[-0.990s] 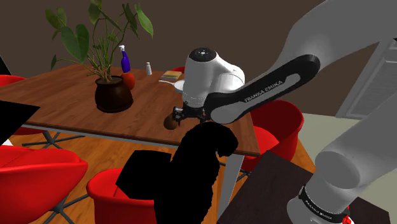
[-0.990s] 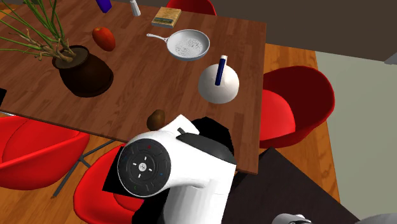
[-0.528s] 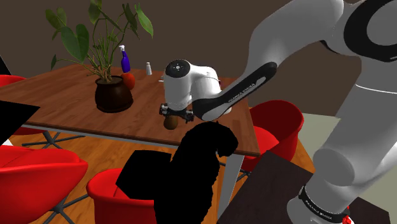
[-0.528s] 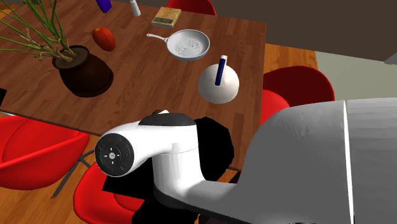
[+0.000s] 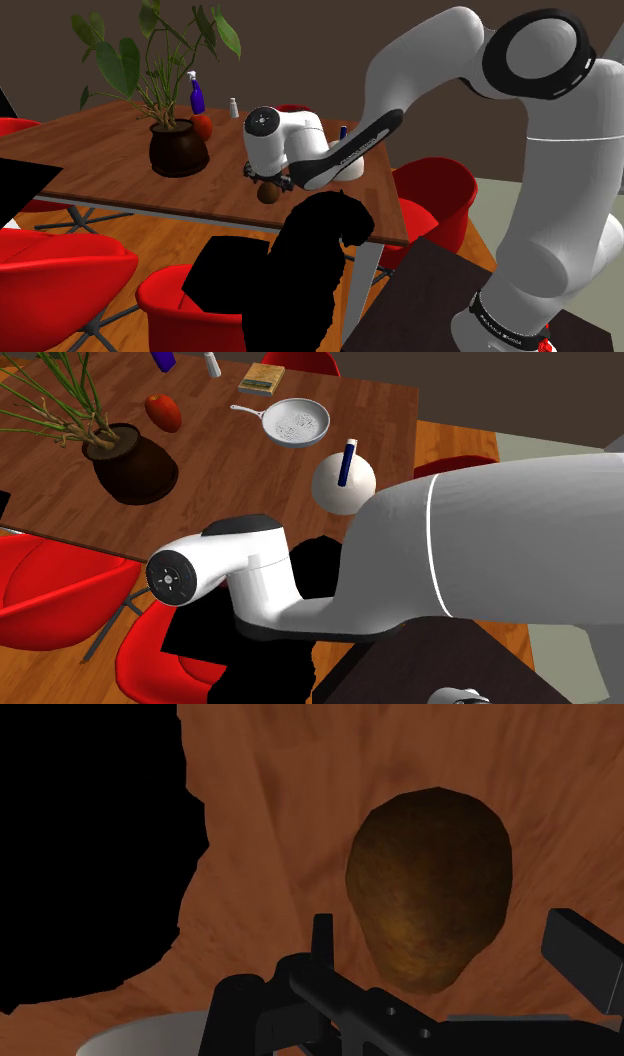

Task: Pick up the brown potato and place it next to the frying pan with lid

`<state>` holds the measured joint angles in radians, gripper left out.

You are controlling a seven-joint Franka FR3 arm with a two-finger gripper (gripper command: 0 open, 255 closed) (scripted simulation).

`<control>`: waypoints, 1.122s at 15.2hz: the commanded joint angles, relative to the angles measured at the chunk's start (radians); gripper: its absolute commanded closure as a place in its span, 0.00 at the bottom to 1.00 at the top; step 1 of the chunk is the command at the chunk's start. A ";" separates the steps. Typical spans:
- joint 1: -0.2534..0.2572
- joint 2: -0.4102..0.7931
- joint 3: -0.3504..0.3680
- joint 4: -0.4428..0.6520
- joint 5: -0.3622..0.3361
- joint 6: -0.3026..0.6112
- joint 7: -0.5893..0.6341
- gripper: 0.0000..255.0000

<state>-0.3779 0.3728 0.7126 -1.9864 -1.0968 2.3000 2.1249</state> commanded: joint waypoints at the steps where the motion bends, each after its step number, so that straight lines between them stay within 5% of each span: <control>1: 0.005 0.024 -0.014 0.009 -0.025 0.007 0.013 0.00; 10: 0.009 0.043 -0.024 0.017 -0.043 0.012 0.020 0.00; 11: 0.009 0.043 -0.024 0.017 -0.043 0.012 0.020 1.00; 17: 0.009 0.043 -0.024 0.017 -0.043 0.012 0.020 1.00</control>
<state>-0.3691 0.4152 0.6891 -1.9691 -1.1396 2.3117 2.1451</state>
